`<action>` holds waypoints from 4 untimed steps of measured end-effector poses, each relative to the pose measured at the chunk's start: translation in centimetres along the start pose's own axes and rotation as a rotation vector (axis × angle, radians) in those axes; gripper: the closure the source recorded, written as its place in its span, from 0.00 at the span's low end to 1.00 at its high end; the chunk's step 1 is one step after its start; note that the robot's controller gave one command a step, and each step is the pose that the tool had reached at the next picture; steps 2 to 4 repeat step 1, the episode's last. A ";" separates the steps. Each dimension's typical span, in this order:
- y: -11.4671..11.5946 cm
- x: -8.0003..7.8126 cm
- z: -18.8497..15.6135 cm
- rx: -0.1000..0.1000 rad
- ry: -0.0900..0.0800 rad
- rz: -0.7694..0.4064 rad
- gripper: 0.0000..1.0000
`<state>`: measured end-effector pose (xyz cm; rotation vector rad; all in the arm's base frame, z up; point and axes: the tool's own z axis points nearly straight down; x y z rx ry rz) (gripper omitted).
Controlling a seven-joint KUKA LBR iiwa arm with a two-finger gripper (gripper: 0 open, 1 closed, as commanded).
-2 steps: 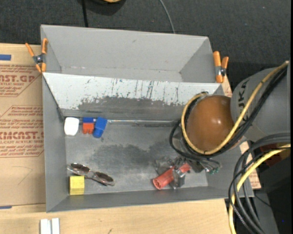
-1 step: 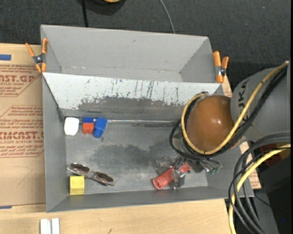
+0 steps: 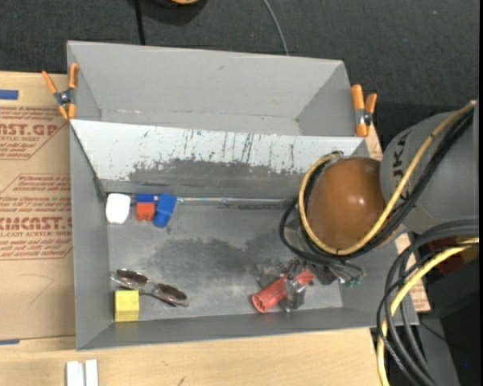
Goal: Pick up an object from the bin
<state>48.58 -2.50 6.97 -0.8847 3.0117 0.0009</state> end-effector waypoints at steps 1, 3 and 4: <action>0.0 0.0 0.0 0.000 0.000 0.000 1.00; 0.0 0.0 0.0 0.000 0.000 0.000 1.00; 0.0 0.0 0.0 0.000 0.000 0.000 1.00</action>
Offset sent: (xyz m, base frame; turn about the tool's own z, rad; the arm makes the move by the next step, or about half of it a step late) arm 0.0000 0.0000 0.0000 0.0000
